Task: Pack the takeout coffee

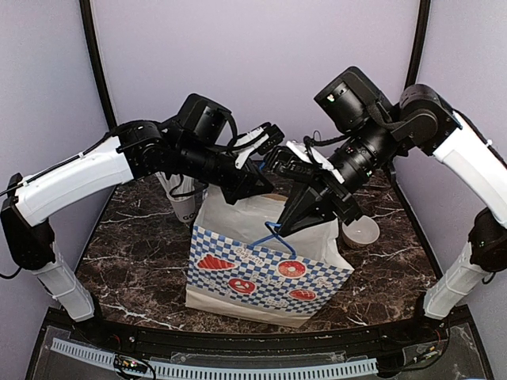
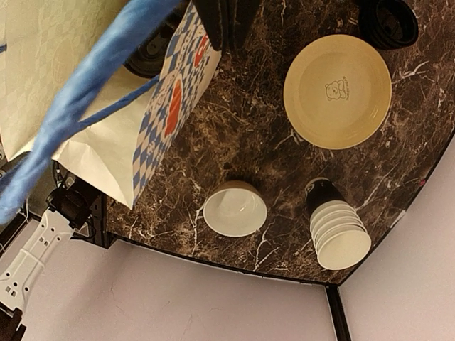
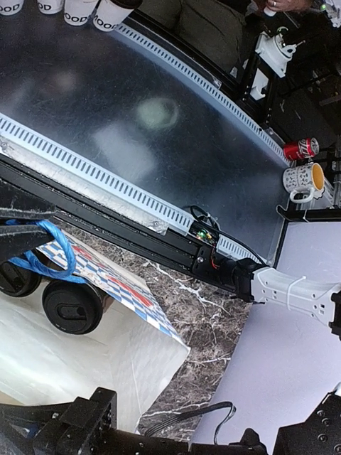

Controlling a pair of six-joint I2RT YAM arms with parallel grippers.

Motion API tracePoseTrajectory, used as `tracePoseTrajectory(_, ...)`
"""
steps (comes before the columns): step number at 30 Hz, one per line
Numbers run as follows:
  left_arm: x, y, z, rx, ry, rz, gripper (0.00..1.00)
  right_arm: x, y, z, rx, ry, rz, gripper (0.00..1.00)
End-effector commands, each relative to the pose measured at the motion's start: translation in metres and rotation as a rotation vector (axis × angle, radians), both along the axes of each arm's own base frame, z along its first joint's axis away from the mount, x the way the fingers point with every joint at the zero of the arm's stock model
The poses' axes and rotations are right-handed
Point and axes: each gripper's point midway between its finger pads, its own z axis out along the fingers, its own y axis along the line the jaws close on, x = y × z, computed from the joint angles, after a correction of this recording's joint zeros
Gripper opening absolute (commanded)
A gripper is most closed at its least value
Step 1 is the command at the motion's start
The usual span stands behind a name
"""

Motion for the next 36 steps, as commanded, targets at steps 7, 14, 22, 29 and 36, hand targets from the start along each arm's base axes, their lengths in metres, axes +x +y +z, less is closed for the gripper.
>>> tracePoseTrajectory(7,0.006,0.012,-0.013,0.047,-0.043,0.04,0.23,0.007,0.01,-0.008,-0.019,-0.008,-0.005,0.27)
tracePoseTrajectory(14,0.001,0.023,0.008,0.017,-0.078,0.043,0.61,0.009,0.005,0.002,0.005,-0.042,-0.005,0.53)
tracePoseTrajectory(22,-0.028,0.054,0.05,-0.05,-0.129,-0.01,0.99,0.034,-0.026,0.027,0.067,-0.116,-0.08,0.64)
tracePoseTrajectory(29,-0.036,0.084,0.076,-0.126,-0.186,0.057,0.98,0.072,-0.053,0.039,0.095,-0.13,-0.225,0.64)
tracePoseTrajectory(36,0.044,0.17,0.065,0.079,-0.235,0.663,0.74,0.16,-0.1,0.017,0.089,-0.109,-0.557,0.59)
